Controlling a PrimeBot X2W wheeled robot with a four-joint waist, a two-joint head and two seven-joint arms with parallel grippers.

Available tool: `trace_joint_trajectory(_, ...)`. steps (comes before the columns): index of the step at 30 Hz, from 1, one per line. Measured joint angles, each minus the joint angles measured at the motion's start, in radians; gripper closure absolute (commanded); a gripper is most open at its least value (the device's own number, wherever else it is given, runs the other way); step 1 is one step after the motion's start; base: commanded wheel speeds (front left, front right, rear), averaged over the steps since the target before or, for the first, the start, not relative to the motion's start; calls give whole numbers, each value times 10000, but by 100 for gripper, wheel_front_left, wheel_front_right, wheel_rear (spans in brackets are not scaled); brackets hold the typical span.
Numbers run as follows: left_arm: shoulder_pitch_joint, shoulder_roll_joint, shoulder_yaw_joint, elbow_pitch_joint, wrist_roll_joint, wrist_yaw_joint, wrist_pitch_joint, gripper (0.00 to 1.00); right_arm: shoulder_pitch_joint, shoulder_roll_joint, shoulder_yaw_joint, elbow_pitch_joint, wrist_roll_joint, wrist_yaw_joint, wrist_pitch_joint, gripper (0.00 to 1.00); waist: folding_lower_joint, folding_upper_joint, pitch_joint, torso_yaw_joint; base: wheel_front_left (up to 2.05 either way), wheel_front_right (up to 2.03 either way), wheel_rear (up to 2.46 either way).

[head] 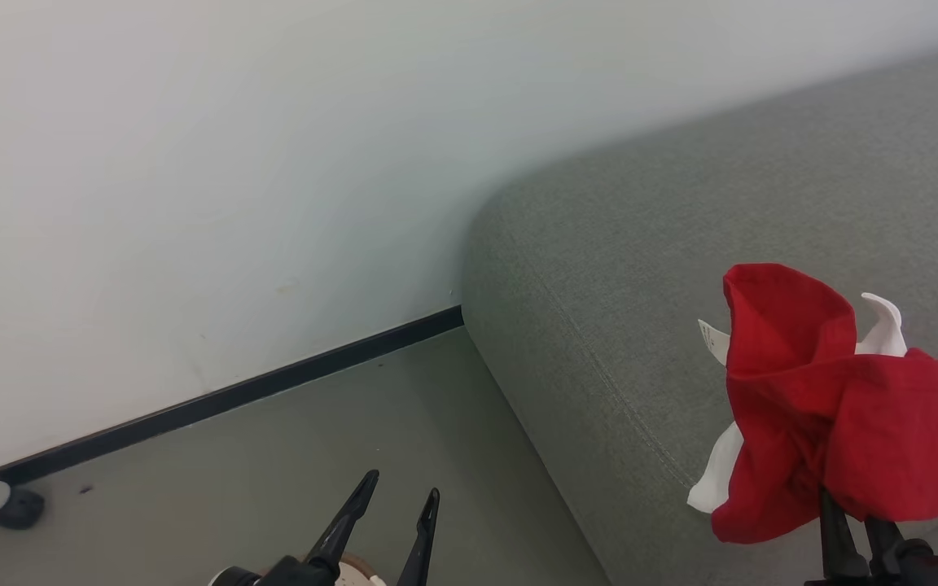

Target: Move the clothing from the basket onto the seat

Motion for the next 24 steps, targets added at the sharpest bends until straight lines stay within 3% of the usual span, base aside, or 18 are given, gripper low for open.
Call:
trace_joint_trajectory(6, -204, -130, -23, 82, 190, -203, 0, 0, 153, -21, -232, -92, 0, -10, 2, 100, 0, 0, 163, -360, 0, 0, 0)
trace_joint_trajectory(14, -265, -186, -8, 173, 364, -345, 0, 0, 349, 56, -581, -234, 58, -12, 0, 100, 0, 0, 287, -273, 0, 0, 0)
trace_joint_trajectory(24, -244, -94, 121, 113, 593, -464, 0, 0, 38, 453, -1801, 2, 1335, -12, 2, 100, 0, 0, 712, 13, 0, 0, 0)
